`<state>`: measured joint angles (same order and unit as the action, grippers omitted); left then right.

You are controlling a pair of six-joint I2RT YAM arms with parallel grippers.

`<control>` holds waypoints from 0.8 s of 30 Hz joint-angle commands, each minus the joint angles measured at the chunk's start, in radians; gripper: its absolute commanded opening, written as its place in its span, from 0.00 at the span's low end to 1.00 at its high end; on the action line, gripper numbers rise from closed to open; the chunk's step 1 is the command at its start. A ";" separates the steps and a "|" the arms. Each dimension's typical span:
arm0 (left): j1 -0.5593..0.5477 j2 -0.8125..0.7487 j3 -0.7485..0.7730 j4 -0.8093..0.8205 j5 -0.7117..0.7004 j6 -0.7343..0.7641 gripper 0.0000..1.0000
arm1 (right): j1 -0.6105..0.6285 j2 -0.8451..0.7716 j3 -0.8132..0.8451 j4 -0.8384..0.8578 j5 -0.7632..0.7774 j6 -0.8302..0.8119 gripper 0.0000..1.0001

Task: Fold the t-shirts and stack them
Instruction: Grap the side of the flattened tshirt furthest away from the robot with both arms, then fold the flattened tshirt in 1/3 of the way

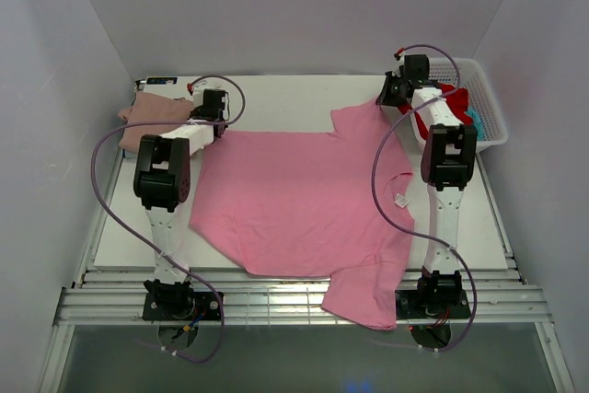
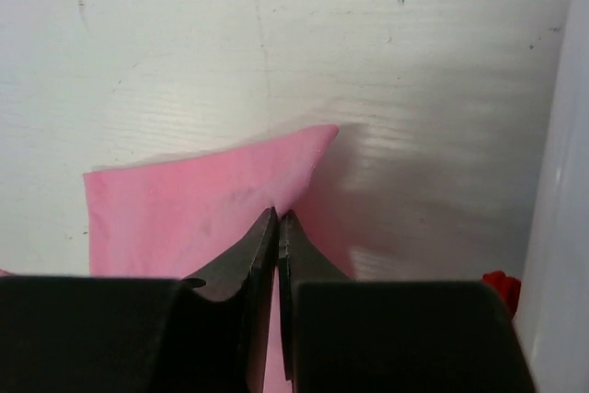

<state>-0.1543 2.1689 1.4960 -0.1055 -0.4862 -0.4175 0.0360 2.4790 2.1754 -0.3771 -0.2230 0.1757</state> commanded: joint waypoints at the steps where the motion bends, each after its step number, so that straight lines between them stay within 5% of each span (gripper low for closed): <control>1: 0.006 -0.161 -0.025 0.055 0.029 0.010 0.00 | -0.013 -0.185 -0.075 0.101 -0.058 0.010 0.08; 12: 0.006 -0.480 -0.330 0.144 0.097 -0.029 0.00 | -0.002 -0.563 -0.569 0.221 -0.095 -0.008 0.08; 24: 0.004 -0.593 -0.520 0.064 0.110 -0.060 0.00 | 0.047 -0.883 -0.905 0.176 -0.010 -0.039 0.08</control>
<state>-0.1535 1.6657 1.0050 -0.0132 -0.3721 -0.4622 0.0662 1.7058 1.3216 -0.2070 -0.2607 0.1509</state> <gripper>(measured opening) 0.016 0.079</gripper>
